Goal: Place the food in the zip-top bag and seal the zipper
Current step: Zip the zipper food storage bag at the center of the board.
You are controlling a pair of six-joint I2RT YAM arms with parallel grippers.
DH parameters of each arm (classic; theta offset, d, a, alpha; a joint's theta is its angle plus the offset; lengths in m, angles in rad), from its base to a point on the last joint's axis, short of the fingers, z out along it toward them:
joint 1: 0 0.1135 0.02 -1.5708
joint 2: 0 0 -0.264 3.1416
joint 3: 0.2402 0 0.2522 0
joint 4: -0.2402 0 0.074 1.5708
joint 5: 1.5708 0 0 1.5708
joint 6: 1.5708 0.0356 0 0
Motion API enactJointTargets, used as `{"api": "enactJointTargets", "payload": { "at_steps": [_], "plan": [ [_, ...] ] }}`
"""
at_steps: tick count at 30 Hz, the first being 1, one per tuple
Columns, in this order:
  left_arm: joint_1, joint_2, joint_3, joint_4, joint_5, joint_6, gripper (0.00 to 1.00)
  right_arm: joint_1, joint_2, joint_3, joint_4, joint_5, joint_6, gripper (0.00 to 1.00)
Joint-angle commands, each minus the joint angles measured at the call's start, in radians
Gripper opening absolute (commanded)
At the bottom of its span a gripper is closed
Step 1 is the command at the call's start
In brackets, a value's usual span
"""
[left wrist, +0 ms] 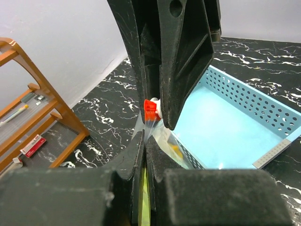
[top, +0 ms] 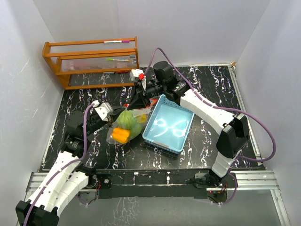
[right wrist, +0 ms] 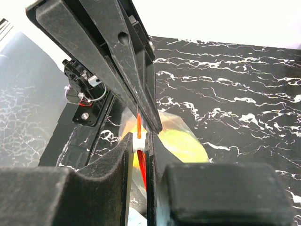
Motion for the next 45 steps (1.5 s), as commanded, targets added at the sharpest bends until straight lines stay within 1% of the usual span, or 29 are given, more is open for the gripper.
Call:
{"api": "enactJointTargets", "payload": {
  "at_steps": [1, 6, 12, 15, 20, 26, 30, 35, 45],
  "plan": [
    [0.011, -0.043, 0.012, 0.049, -0.100, 0.030, 0.00, -0.052, -0.063, -0.016, -0.063, 0.022, -0.041, 0.09],
    [0.011, -0.045, 0.002, 0.072, -0.097, 0.016, 0.00, -0.061, -0.057, -0.024, -0.063, 0.027, -0.034, 0.09],
    [0.011, -0.060, -0.001, 0.083, -0.136, 0.014, 0.00, -0.062, -0.045, -0.041, -0.072, 0.047, -0.037, 0.09],
    [0.012, -0.076, 0.002, 0.092, -0.176, 0.012, 0.00, -0.065, -0.047, -0.065, -0.076, 0.086, -0.039, 0.09],
    [0.012, -0.076, 0.025, 0.085, -0.287, 0.007, 0.00, -0.073, -0.062, -0.100, -0.079, 0.167, -0.034, 0.09],
    [0.012, -0.062, 0.059, 0.071, -0.363, 0.017, 0.00, -0.091, -0.078, -0.147, -0.074, 0.266, -0.007, 0.09],
    [0.011, -0.050, 0.086, 0.054, -0.420, 0.028, 0.00, -0.101, -0.084, -0.182, -0.074, 0.301, 0.000, 0.09],
    [0.012, -0.037, 0.107, 0.054, -0.525, 0.046, 0.00, -0.110, -0.111, -0.234, -0.076, 0.358, 0.004, 0.09],
    [0.012, -0.001, 0.142, 0.061, -0.563, 0.051, 0.00, -0.130, -0.176, -0.301, -0.076, 0.447, 0.024, 0.09]
  ]
}}
